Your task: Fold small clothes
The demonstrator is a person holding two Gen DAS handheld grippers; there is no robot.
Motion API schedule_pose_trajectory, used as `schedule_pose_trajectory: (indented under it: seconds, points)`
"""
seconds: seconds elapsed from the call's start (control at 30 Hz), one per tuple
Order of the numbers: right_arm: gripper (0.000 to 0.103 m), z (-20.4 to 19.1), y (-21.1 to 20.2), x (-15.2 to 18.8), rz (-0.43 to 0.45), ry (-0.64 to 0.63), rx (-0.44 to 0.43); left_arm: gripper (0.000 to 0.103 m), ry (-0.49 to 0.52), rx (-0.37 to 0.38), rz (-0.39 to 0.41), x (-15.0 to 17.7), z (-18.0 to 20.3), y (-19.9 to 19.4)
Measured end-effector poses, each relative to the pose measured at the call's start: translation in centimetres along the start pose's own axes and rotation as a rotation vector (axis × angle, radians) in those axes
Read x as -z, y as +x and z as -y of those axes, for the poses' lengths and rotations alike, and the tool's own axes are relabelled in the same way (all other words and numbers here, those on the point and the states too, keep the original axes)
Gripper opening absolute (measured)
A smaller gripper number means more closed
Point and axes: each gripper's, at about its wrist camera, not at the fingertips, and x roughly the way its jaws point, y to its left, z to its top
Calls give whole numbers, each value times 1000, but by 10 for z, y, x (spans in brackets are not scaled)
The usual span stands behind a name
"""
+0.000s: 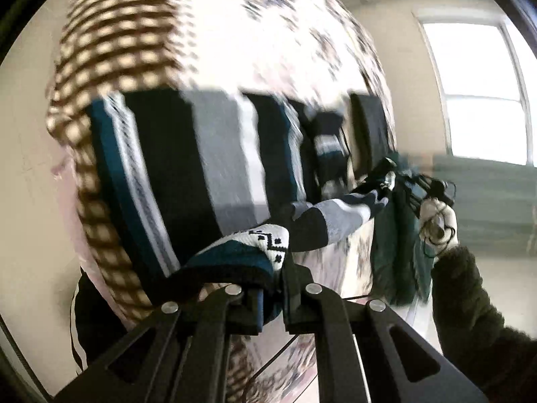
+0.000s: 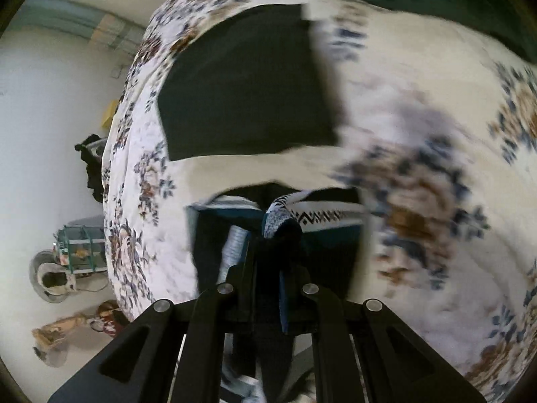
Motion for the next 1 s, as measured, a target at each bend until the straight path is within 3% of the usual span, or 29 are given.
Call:
schedule_pose_trajectory:
  seconds: [0.2, 0.3, 0.47, 0.53, 0.6, 0.63, 0.7, 0.73, 0.77, 0.87, 1.0]
  points:
    - [10, -125, 92, -12, -26, -94, 149, 5, -159, 21, 40, -67, -60, 12]
    - [10, -165, 139, -14, -35, -131, 235, 5, -225, 20, 50, -95, -84, 23]
    - [10, -203, 212, -14, -60, -171, 344, 6, -332, 14, 34, -120, -124, 34]
    - [11, -208, 238, -13, -112, -177, 373, 11, -409, 43, -22, -127, -144, 41]
    - [17, -207, 253, -11, -167, -163, 364, 23, -452, 44, -46, -130, -155, 33]
    - [21, -207, 254, -7, -184, -166, 349, 25, -430, 22, -33, -133, -156, 22]
    - [36, -207, 245, 7, -196, -196, 312, 53, -357, -25, -24, -138, -150, 4]
    - [49, -205, 236, 19, -211, -207, 278, 58, -313, -73, -23, -141, -144, -2]
    - [53, -202, 228, 29, -222, -211, 245, 60, -257, -110, -22, -144, -137, -7]
    - [53, -181, 195, 80, -263, -223, 146, 61, -108, -186, -68, -153, -109, -1]
    - [53, -130, 160, 179, -307, -196, 89, 60, 28, -270, -127, -153, -84, 29]
